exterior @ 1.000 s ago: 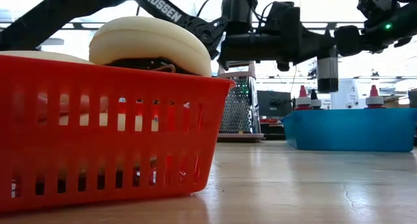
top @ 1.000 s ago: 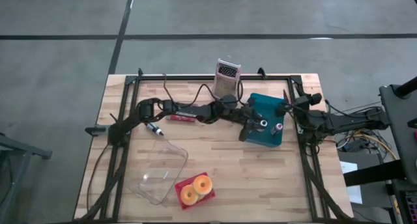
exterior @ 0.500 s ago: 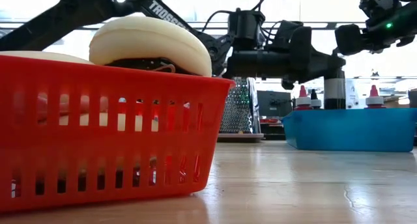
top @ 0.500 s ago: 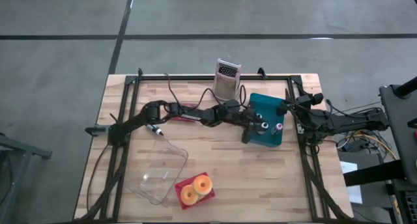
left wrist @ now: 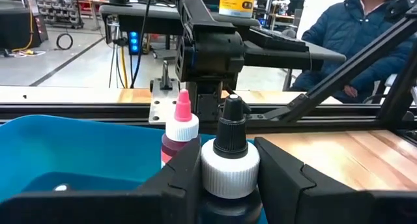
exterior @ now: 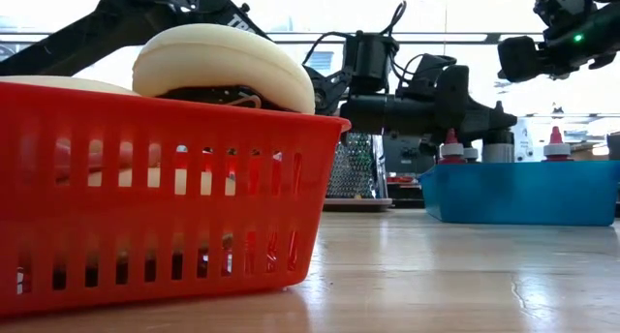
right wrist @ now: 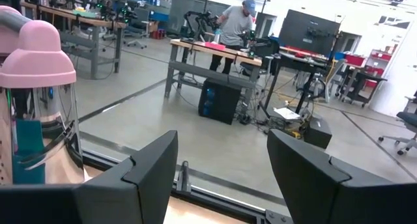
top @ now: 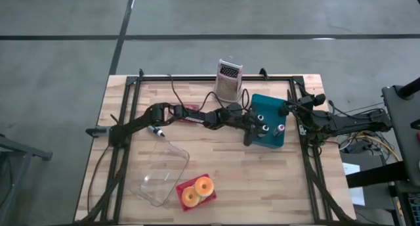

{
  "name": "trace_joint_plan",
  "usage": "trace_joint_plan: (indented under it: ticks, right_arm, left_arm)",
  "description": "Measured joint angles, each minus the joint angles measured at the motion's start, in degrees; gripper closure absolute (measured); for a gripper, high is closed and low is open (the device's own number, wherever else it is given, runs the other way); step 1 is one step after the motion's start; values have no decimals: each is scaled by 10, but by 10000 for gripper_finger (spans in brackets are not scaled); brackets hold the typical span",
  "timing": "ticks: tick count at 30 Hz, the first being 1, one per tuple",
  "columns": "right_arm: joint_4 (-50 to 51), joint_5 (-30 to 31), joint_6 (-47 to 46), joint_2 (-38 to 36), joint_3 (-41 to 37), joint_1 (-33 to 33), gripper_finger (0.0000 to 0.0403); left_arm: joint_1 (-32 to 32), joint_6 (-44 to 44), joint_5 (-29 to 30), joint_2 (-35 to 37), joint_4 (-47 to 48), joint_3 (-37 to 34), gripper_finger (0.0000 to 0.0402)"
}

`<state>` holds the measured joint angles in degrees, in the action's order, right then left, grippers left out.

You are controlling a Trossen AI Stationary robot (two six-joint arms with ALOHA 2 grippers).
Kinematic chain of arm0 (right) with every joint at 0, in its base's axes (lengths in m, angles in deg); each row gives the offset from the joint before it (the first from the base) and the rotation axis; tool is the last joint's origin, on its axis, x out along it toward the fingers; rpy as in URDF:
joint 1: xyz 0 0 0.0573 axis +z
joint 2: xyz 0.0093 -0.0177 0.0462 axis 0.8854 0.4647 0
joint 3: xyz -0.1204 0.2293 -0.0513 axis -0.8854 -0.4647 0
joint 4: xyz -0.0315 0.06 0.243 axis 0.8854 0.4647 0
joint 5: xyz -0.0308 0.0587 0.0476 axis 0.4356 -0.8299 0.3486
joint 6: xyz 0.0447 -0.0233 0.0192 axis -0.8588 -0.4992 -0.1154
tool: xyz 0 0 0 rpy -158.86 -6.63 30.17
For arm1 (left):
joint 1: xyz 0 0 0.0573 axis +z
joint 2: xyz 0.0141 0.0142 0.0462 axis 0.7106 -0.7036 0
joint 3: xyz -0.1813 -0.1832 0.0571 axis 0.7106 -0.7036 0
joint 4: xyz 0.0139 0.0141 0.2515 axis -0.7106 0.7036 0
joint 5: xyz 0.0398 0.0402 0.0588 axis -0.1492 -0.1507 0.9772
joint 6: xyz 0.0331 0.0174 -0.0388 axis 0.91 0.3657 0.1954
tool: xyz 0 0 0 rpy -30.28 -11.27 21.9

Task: Pick & Place Food Item
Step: Put the right black food coloring bottle into the blue bin, then put the popcorn bag into the transparent bin

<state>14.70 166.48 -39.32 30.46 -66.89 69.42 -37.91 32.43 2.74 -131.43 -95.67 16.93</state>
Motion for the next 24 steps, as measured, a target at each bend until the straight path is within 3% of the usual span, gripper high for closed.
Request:
trace_joint_plan:
  ticks: [16, 24]
  right_arm:
    - [0, -12, 2, 0, 0, 0, 172]
    - [0, -13, 2, 0, 0, 0, 172]
  left_arm:
    - [0, -3, 0, 0, 0, 0, 288]
    - [-4, -4, -2, 0, 1, 0, 212]
